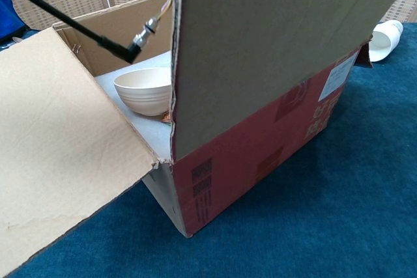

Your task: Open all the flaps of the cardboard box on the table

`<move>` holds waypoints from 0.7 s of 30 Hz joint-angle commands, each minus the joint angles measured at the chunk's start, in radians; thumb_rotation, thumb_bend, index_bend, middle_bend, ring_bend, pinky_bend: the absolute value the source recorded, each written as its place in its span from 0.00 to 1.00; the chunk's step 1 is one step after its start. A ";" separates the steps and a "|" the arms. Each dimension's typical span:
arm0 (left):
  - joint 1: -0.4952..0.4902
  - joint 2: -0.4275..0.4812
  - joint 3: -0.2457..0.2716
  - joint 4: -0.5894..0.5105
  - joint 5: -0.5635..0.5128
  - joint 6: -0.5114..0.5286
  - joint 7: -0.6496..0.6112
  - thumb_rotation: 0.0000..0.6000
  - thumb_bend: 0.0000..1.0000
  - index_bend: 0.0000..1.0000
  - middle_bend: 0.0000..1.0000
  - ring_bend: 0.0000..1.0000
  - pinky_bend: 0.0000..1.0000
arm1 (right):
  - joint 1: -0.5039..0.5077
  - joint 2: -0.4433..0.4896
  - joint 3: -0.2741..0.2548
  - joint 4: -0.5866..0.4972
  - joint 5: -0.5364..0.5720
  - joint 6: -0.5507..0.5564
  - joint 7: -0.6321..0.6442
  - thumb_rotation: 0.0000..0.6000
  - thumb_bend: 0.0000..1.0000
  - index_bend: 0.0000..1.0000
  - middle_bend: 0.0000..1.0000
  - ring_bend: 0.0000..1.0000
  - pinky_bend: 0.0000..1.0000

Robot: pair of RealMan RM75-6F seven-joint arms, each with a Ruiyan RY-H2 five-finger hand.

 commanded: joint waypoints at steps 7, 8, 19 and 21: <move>-0.031 -0.046 0.061 0.054 -0.042 -0.057 0.022 0.81 0.00 0.20 0.09 0.07 0.25 | -0.001 0.003 0.002 0.000 0.005 0.002 0.009 1.00 0.08 0.00 0.00 0.00 0.00; -0.033 -0.052 0.065 0.059 -0.043 -0.058 0.024 0.81 0.00 0.20 0.09 0.07 0.25 | -0.001 0.004 0.002 0.000 0.006 0.002 0.010 1.00 0.08 0.00 0.00 0.00 0.00; -0.022 -0.019 0.083 0.054 -0.032 -0.033 0.072 0.82 0.00 0.20 0.09 0.07 0.21 | -0.003 0.008 0.007 0.000 0.014 0.006 0.019 1.00 0.08 0.00 0.00 0.00 0.00; -0.010 0.012 0.104 0.036 -0.012 0.010 0.124 0.82 0.00 0.20 0.09 0.07 0.16 | -0.003 0.008 0.006 0.000 0.012 0.004 0.018 1.00 0.08 0.00 0.00 0.00 0.00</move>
